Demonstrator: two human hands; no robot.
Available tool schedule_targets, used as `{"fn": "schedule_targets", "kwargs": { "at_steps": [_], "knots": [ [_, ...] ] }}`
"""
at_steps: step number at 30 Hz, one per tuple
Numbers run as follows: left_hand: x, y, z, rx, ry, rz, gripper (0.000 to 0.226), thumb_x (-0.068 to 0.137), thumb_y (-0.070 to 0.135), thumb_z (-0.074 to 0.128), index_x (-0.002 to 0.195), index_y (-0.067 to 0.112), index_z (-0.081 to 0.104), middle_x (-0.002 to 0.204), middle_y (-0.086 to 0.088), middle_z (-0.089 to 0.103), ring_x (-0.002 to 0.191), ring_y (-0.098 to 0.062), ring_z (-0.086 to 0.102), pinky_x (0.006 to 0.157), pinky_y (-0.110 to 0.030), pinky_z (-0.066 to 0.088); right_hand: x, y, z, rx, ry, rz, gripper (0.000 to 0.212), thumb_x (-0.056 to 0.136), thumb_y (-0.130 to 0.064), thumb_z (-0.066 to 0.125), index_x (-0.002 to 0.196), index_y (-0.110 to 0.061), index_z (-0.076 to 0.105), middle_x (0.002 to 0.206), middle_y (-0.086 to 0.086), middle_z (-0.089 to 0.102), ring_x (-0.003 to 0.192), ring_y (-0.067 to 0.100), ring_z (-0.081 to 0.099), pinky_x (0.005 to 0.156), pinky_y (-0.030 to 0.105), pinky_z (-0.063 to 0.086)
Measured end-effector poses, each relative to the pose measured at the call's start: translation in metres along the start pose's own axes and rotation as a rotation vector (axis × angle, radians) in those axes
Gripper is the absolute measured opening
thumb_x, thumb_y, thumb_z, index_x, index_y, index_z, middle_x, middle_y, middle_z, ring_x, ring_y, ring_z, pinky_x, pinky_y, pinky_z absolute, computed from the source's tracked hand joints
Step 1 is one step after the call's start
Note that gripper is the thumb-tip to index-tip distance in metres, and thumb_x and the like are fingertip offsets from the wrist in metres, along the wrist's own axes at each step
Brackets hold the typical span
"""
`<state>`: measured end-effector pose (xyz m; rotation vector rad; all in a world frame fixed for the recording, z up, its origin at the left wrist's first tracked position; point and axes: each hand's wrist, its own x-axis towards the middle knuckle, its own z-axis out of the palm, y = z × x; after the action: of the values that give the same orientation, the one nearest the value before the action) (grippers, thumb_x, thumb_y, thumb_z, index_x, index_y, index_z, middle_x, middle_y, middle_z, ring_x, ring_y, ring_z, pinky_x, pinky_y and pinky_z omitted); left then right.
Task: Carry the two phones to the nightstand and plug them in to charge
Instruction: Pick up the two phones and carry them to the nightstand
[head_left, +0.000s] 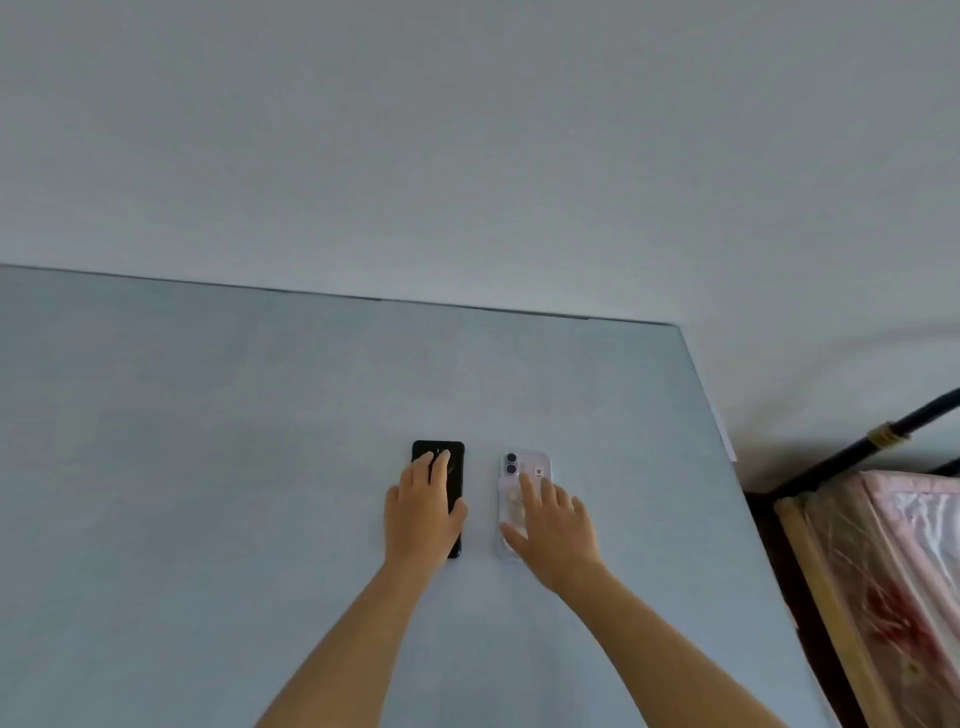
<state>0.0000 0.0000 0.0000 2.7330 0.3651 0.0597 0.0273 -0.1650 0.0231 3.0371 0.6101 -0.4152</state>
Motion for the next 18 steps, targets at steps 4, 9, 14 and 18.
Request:
{"fn": "schedule_targets", "kwargs": {
  "at_steps": [4, 9, 14, 18],
  "knots": [
    [0.004, -0.007, 0.02, 0.03, -0.051, -0.076, 0.067, 0.091, 0.044, 0.045, 0.147, 0.02, 0.018, 0.157, -0.006, 0.018, 0.143, -0.022, 0.018, 0.109, -0.037, 0.027, 0.011, -0.004, 0.016, 0.062, -0.018, 0.092, 0.075, 0.096, -0.055, 0.033, 0.152, -0.015, 0.002, 0.158, 0.017, 0.011, 0.142, 0.03, 0.023, 0.115, 0.038, 0.026],
    [0.011, -0.007, 0.035, 0.066, -0.102, -0.187, 0.076, 0.086, 0.06, 0.042, 0.148, 0.028, 0.012, 0.159, -0.011, 0.004, 0.144, -0.03, 0.01, 0.111, -0.047, 0.023, 0.028, -0.012, 0.029, 0.158, -0.008, 0.227, 0.084, 0.091, -0.06, 0.04, 0.15, -0.013, 0.005, 0.158, 0.019, 0.004, 0.144, 0.03, 0.019, 0.114, 0.034, 0.028],
    [0.016, -0.004, 0.038, 0.074, -0.091, -0.248, 0.079, 0.083, 0.064, 0.045, 0.148, 0.032, 0.011, 0.156, -0.018, 0.01, 0.144, -0.03, 0.011, 0.108, -0.05, 0.027, 0.036, -0.022, 0.036, 0.23, -0.023, 0.362, 0.101, 0.082, -0.072, 0.042, 0.151, -0.011, 0.0, 0.157, 0.023, -0.001, 0.146, 0.032, 0.009, 0.115, 0.034, 0.026],
    [0.018, -0.001, 0.035, 0.01, -0.081, -0.262, 0.076, 0.085, 0.056, 0.052, 0.147, 0.028, 0.018, 0.154, -0.019, 0.017, 0.142, -0.031, 0.02, 0.101, -0.043, 0.037, 0.039, -0.024, 0.035, 0.232, -0.022, 0.388, 0.095, 0.085, -0.068, 0.043, 0.151, -0.015, 0.001, 0.156, 0.023, 0.001, 0.145, 0.031, 0.012, 0.111, 0.034, 0.033]
  ]
}}
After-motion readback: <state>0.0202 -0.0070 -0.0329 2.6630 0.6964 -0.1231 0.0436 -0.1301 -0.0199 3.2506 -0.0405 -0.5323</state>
